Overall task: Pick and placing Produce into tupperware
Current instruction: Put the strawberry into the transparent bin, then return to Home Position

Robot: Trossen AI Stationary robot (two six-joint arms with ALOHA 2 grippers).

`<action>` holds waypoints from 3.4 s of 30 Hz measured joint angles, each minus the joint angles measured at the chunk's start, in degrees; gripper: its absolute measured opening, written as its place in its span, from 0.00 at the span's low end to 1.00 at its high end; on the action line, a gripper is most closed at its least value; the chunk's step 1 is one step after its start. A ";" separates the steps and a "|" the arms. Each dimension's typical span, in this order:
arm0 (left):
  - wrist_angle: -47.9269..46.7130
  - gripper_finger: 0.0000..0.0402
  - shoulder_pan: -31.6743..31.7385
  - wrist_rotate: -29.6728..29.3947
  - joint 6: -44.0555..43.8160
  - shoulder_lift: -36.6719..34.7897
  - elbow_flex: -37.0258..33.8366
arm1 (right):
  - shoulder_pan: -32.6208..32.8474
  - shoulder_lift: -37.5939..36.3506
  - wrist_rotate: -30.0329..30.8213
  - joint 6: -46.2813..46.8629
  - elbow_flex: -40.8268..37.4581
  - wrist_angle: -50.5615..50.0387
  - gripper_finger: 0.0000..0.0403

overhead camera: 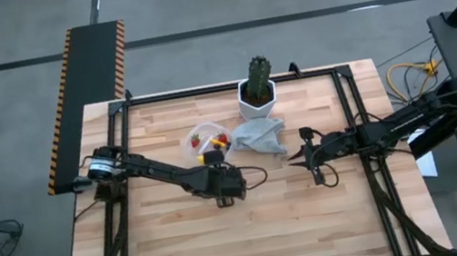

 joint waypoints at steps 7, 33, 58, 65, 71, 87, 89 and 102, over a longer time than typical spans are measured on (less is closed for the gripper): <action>-0.13 0.00 -0.11 -0.01 0.15 -0.02 2.88 | 0.01 0.00 0.01 0.02 0.00 0.00 0.14; -7.13 0.00 5.61 -10.74 5.09 -2.26 7.75 | 0.00 0.00 0.00 0.02 -0.07 -0.02 0.14; -3.47 0.00 15.69 -2.59 7.70 -3.10 -1.04 | 0.00 0.00 0.00 0.02 -0.33 -0.04 0.14; -3.19 0.00 15.69 -2.38 7.89 -3.10 -0.80 | 0.01 0.00 0.00 0.02 -0.36 -0.02 0.14; -3.08 0.13 15.67 0.16 8.13 -3.10 -0.80 | 0.01 0.00 0.02 0.03 -0.37 0.00 0.14; 28.11 0.36 12.84 21.01 18.01 -17.46 -1.01 | 0.00 -0.50 0.11 0.97 -0.39 8.37 0.14; 36.86 0.36 12.69 30.93 17.72 -21.73 -3.20 | 0.02 -1.08 0.05 2.92 -0.42 11.32 0.14; 47.32 0.33 5.12 25.90 17.72 -41.55 -15.20 | 0.07 -13.77 -4.73 4.47 5.43 15.24 0.14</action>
